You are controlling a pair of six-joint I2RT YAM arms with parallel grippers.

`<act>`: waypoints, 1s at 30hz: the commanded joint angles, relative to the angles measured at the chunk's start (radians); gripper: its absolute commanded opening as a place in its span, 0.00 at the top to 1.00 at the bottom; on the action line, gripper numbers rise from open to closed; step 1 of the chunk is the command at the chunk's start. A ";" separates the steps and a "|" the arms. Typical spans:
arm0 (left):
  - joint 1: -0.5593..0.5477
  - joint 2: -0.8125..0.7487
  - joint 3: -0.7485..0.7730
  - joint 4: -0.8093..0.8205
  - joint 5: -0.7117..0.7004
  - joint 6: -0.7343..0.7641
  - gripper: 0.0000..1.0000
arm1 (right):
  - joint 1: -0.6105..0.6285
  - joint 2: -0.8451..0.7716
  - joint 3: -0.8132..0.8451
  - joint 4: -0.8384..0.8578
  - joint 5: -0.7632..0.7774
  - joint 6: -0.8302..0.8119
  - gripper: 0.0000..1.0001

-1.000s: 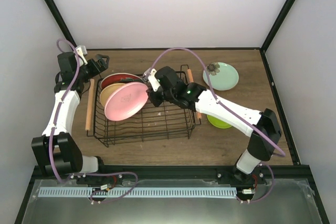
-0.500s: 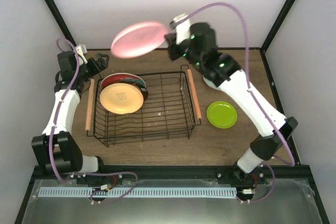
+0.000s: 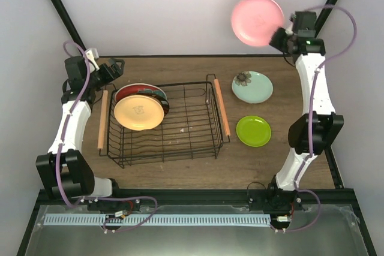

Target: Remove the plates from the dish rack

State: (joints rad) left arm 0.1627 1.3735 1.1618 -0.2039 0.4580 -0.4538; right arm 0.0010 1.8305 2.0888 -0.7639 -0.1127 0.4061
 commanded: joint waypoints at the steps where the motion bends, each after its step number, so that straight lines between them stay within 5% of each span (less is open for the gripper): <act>1: -0.006 -0.002 0.028 0.014 0.015 -0.003 0.00 | -0.130 -0.017 -0.156 -0.077 -0.171 0.105 0.99; 12: -0.007 -0.019 0.010 0.008 0.004 0.001 0.00 | -0.247 0.062 -0.421 -0.026 -0.371 0.088 0.99; 30: -0.008 -0.050 -0.044 0.027 0.002 -0.011 0.00 | -0.247 0.164 -0.425 -0.143 -0.415 0.009 0.99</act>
State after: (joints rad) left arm 0.1581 1.3418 1.1305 -0.2035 0.4541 -0.4538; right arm -0.2428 1.9919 1.6192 -0.8715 -0.4881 0.4412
